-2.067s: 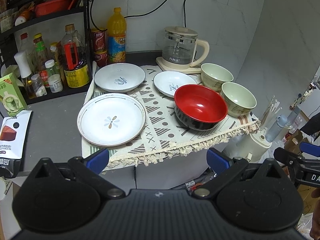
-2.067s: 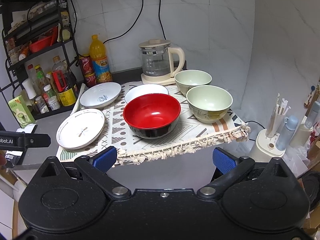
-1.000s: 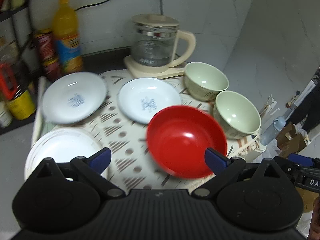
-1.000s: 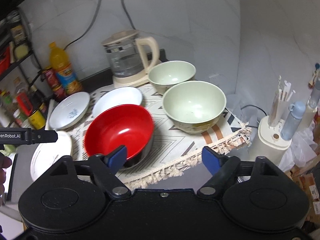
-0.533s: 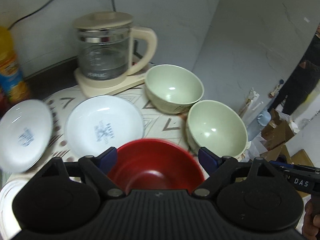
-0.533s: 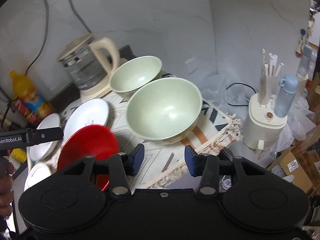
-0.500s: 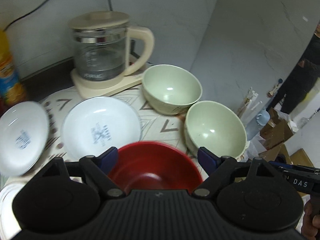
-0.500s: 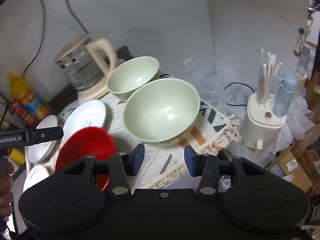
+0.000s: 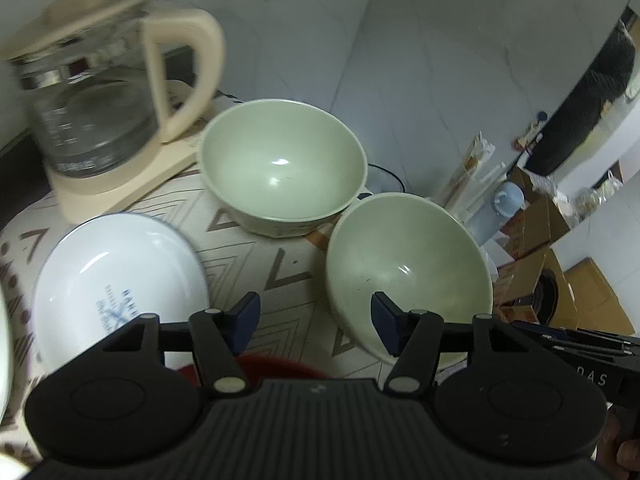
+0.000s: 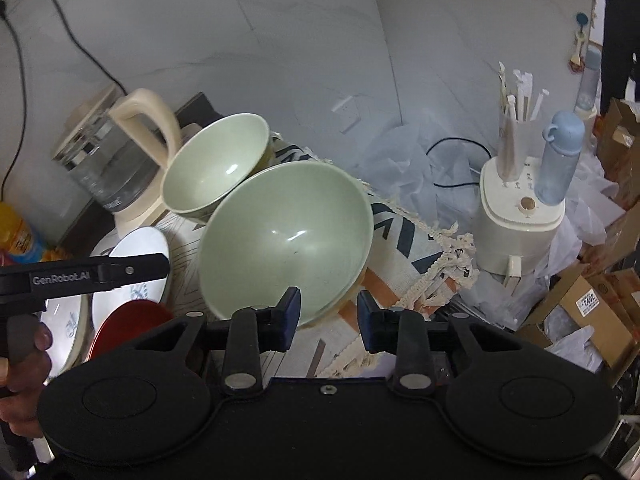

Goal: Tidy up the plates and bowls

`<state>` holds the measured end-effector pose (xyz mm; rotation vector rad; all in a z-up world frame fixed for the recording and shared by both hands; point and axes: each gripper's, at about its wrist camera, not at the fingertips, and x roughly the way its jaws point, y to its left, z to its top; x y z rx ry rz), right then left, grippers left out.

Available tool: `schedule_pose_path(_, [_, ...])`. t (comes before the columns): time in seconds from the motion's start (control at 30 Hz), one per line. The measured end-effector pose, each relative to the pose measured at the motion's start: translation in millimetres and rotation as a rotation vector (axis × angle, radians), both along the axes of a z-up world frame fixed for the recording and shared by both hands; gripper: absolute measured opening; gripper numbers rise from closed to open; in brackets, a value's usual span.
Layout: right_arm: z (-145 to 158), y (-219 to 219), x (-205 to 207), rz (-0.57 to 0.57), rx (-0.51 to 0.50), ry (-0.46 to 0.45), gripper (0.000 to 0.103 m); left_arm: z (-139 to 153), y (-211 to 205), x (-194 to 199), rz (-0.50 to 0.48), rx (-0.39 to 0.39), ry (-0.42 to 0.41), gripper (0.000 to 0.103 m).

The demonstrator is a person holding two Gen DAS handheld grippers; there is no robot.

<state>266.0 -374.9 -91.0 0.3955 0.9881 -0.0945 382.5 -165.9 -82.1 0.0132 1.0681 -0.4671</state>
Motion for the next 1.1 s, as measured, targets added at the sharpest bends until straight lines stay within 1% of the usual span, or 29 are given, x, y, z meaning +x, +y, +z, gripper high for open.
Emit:
schedule_pose_path(0.17, [-10,-3,11,-0.016,0.000,0.029,0.026,-13,-14,12,-0.015,0.018,0.029,0.050])
schedule_pose_path(0.23, [-13,-4,15,-0.021,0.004,0.038,0.025,-18,-17,17,-0.007,0.030,0.035,0.048])
schedule_pose_path(0.37, [-23,-4,22,-0.028,0.012,0.056,0.023,-31,-20,25,0.014,0.052,0.063,0.041])
schedule_pose_path(0.43, [-29,-5,27,-0.032,0.015,0.068,0.020,-39,-21,30,0.022,0.050,0.086,0.036])
schedule_pose_path(0.53, [-36,-6,32,-0.036,0.020,0.074,0.020,-47,-22,35,0.026,0.033,0.106,0.028])
schedule_pose_path(0.6, [-39,-7,36,-0.033,0.014,0.074,0.019,-49,-25,35,0.025,0.024,0.114,0.016])
schedule_pose_path(0.67, [-42,-8,40,-0.028,0.007,0.077,0.018,-51,-28,36,0.025,0.014,0.129,0.013])
schedule_pose_path(0.77, [-42,-8,45,-0.010,-0.006,0.073,0.017,-49,-31,32,0.039,0.023,0.126,0.013])
schedule_pose_path(0.87, [-39,-10,45,0.006,-0.004,0.069,0.016,-43,-30,30,0.056,0.012,0.134,0.013])
schedule_pose_path(0.97, [-33,-11,43,0.020,0.002,0.063,0.016,-30,-28,25,0.064,0.006,0.102,0.013])
schedule_pose_path(1.1, [-20,-9,40,0.051,-0.008,0.026,0.016,-14,-25,18,0.087,-0.005,0.075,0.013])
